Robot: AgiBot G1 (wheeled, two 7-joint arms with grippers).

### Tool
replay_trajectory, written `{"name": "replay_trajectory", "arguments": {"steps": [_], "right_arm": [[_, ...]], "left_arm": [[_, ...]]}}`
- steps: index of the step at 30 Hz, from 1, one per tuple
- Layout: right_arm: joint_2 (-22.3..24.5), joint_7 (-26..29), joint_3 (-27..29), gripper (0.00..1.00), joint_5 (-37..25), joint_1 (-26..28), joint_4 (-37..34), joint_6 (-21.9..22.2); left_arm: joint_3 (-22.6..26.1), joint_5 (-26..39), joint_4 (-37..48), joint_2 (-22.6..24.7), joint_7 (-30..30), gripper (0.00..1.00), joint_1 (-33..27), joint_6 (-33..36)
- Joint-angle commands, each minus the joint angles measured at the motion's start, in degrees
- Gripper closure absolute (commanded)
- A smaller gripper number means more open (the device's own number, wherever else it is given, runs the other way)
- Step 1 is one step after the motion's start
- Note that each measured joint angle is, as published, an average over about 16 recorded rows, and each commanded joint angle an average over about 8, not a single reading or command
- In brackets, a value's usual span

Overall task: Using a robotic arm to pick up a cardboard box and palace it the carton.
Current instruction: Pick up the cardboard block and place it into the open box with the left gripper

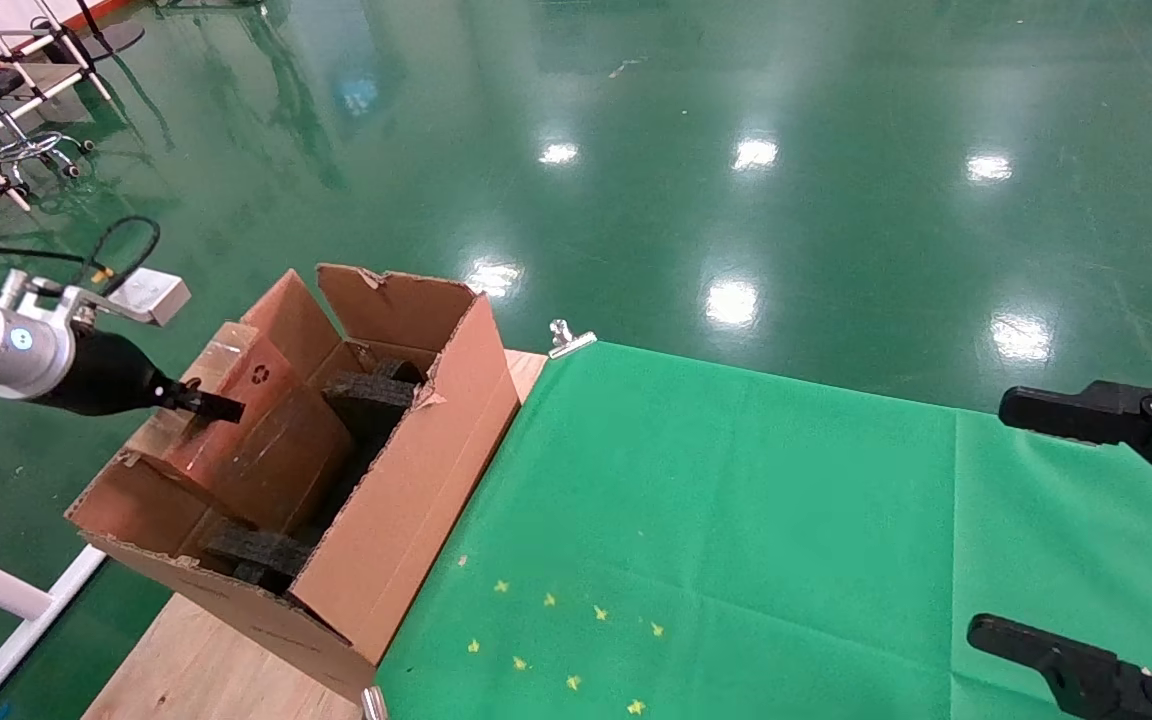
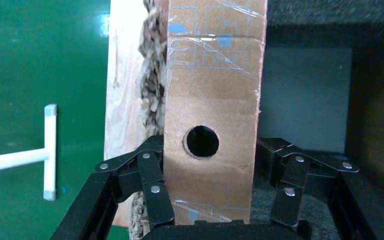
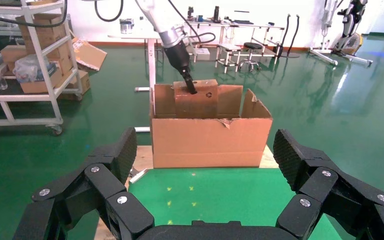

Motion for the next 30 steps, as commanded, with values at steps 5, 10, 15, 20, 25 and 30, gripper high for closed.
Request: {"name": "replay_trajectory", "arguments": {"steps": [5,10,15,20,25,30], "right_arm": [[0.00,0.00,0.00,0.00,0.00,0.00,0.00,0.00],[0.00,0.00,-0.01,0.00,0.00,0.00,0.00,0.00],[0.00,0.00,-0.01,0.00,0.01,0.00,0.00,0.00],[0.00,0.00,-0.01,0.00,0.01,0.00,0.00,0.00],[0.00,-0.01,-0.01,0.00,0.01,0.00,0.00,0.00],[0.01,-0.01,-0.01,0.00,0.01,0.00,0.00,0.01]], "left_arm": [[-0.06,-0.10,0.92,0.96,0.06,1.00,1.95,-1.34],[-0.13,-0.21,1.39,2.01,-0.36,1.00,3.60,-2.66],[-0.15,-0.23,1.76,3.17,-1.10,1.00,5.40,-4.41],[-0.19,-0.29,2.02,4.26,-2.00,1.00,7.45,-6.79],[-0.33,-0.50,2.03,5.16,-2.91,1.00,9.79,-11.07],[-0.60,-0.90,1.99,5.97,-3.80,1.00,12.42,-16.53]]}}
